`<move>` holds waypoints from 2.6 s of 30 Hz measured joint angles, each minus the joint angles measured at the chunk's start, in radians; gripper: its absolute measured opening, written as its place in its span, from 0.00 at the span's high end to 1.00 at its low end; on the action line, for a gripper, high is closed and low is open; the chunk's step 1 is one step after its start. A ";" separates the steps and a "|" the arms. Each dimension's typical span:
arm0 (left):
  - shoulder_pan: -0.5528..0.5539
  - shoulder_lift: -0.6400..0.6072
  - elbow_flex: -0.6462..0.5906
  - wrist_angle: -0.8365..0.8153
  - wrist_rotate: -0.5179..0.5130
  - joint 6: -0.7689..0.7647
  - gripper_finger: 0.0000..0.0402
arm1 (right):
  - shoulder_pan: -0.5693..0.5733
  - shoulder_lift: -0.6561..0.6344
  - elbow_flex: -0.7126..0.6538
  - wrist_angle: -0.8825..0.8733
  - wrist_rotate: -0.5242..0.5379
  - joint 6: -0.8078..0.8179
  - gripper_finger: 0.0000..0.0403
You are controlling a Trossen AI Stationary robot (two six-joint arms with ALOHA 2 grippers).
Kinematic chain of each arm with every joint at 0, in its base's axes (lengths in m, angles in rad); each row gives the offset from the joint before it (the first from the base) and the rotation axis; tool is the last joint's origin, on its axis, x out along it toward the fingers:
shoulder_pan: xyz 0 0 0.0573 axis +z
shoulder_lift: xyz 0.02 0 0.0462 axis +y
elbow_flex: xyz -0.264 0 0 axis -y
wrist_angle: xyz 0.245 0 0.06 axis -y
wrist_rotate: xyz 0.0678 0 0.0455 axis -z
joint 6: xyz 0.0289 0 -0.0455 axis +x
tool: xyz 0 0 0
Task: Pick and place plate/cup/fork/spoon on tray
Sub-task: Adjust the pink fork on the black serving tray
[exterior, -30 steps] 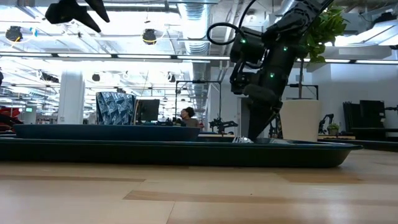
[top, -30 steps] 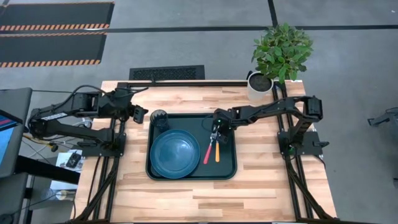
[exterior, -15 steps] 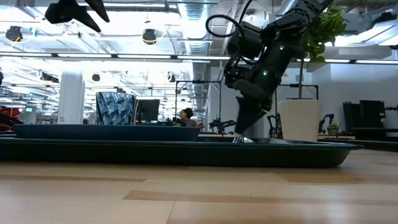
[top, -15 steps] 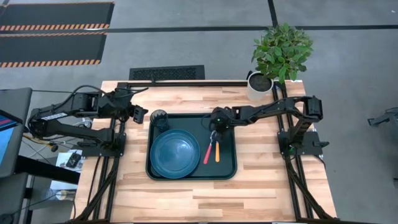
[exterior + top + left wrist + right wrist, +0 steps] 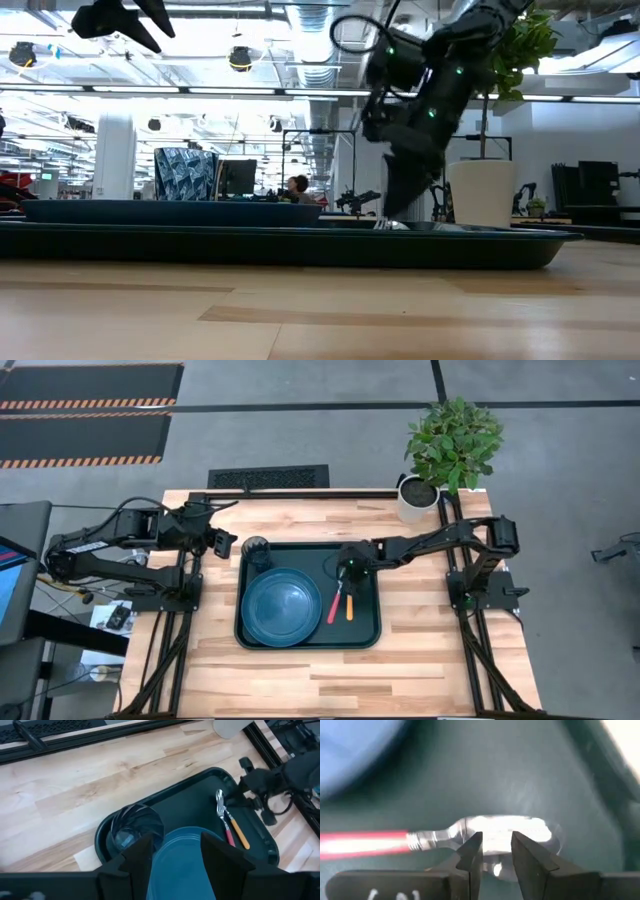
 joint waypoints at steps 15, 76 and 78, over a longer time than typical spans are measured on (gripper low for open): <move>-0.001 0.001 0.000 -0.005 -0.010 0.019 0.62 | 0.016 0.080 0.002 -0.008 0.029 0.000 0.69; 0.000 0.002 -0.091 0.050 -0.080 0.003 0.62 | 0.091 0.067 0.038 -0.001 0.155 0.035 0.69; 0.000 0.002 -0.091 0.050 -0.082 0.002 0.62 | 0.097 0.070 0.028 -0.017 0.156 0.044 0.69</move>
